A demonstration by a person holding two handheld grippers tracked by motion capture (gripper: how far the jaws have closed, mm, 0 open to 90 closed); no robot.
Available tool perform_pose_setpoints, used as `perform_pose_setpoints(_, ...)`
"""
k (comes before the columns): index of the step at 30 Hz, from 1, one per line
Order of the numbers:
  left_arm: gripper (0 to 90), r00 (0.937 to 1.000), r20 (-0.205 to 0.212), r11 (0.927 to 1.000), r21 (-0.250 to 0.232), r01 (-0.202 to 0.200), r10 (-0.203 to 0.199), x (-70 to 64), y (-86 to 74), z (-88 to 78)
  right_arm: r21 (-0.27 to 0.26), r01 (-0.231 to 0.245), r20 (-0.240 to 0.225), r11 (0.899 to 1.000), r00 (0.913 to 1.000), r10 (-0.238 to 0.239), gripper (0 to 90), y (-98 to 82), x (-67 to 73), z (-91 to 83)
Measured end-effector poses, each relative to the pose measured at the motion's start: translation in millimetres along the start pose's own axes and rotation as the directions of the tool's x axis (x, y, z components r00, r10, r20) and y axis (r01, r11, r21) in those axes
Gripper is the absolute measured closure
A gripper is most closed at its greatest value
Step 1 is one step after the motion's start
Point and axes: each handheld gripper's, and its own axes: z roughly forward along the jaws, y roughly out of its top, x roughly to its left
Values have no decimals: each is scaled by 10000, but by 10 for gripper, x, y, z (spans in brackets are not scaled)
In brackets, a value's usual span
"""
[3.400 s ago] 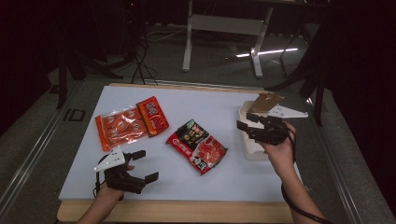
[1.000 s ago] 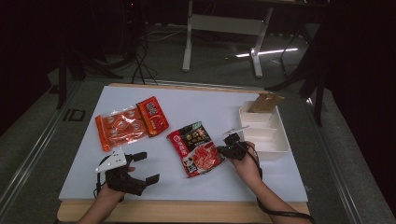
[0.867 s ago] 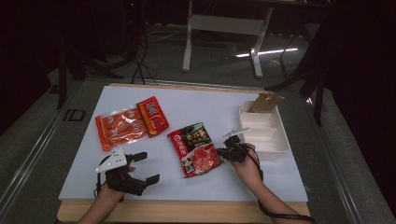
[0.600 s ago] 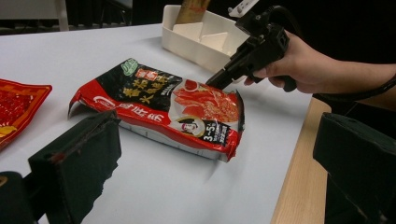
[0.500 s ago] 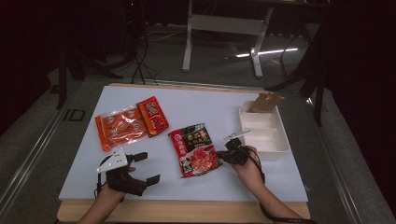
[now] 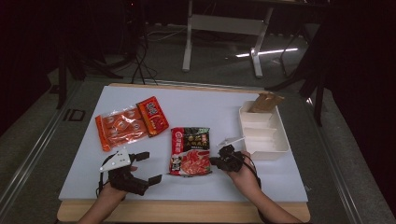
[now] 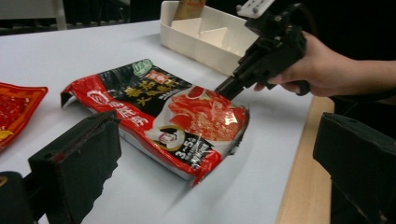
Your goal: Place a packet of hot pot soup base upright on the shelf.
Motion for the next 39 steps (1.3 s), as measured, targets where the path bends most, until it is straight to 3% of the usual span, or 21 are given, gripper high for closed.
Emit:
perform_pose_setpoints(2,15,10000,38,10000,13,46,-47,6,18,11,23,162,82,9999,9998,-162,900,11,15,0)
perform_pose_setpoints(5,15,9998,55,9998,92,187,-187,11,49,11,-72,-204,-215,9998,9996,202,900,-6,-38,-33)
perform_pose_setpoints(8,15,9982,200,9983,112,571,-573,29,80,-8,-413,-160,-193,9990,9997,152,900,-8,-30,-136)
perform_pose_setpoints(12,15,9980,2,9969,480,631,-632,40,133,-18,-935,-261,-227,9953,9995,240,900,0,-21,-284)
perform_pose_setpoints(17,15,9981,-38,9943,865,620,-619,61,186,-2,-1752,-228,-140,9843,9997,206,843,-15,19,-529)
perform_pose_setpoints(24,21,9977,54,9933,936,674,-682,133,274,95,-2487,5,148,9686,9999,33,778,-85,80,-756)
perform_pose_setpoints(31,45,9987,-138,9882,1445,501,-486,212,351,228,-3205,275,623,9468,9980,-79,558,-116,151,-891)
perform_pose_setpoints(35,77,9995,-197,9857,1659,291,-262,245,384,264,-3586,251,470,9332,9989,-88,404,-139,186,-934)
perform_pose_setpoints(39,79,9988,-107,9825,1800,485,-473,309,423,306,-4047,130,282,9143,9996,-18,229,-157,206,-1006)
